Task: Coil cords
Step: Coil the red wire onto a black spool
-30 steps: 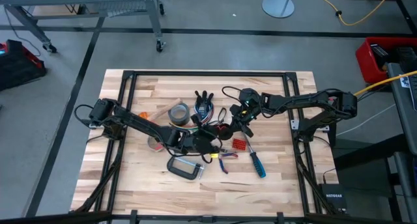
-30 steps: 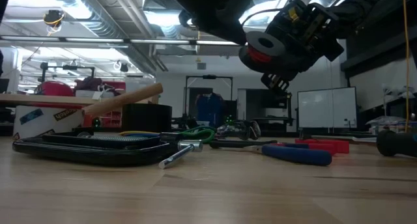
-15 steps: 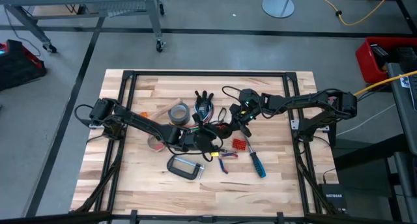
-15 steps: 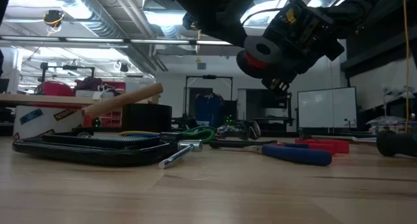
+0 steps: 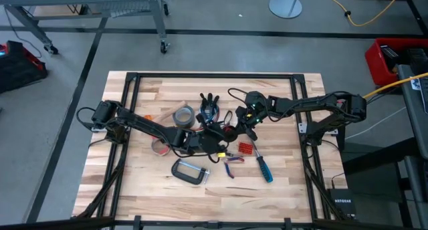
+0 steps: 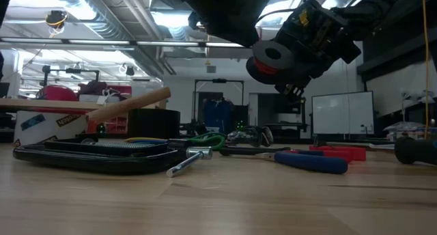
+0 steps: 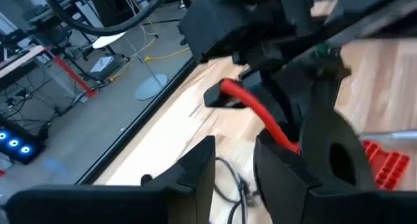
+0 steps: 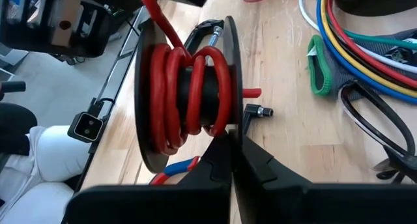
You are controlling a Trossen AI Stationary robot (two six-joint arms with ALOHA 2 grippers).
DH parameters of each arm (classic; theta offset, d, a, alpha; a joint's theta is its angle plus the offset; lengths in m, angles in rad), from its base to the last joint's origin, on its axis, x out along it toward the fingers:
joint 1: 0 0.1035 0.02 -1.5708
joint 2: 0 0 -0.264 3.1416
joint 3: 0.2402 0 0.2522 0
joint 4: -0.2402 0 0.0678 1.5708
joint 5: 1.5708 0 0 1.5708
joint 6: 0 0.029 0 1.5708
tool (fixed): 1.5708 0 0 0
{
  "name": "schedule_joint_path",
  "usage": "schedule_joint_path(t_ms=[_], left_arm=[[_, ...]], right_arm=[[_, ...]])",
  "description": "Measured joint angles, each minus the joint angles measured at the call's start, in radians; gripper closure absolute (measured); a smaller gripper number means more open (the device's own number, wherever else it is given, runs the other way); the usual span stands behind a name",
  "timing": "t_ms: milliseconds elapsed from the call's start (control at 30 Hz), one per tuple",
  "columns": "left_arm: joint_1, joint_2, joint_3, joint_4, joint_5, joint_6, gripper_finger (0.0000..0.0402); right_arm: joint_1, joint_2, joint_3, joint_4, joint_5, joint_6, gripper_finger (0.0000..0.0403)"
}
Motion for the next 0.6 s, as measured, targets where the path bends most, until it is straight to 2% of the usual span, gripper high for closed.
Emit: schedule_joint_path(t_ms=[333, 600], left_arm=[[0.000, 0.000, 0.000, 0.113, 0.002, 0.015, 0.0303], [0.002, 0.000, 0.000, 0.112, 0.003, 0.015, 0.0302]], right_arm=[[0.000, 0.000, 0.000, 0.002, -0.001, 0.000, 0.0402], [0.000, 0.000, 0.000, 0.031, 0.008, 0.003, 0.0402]])
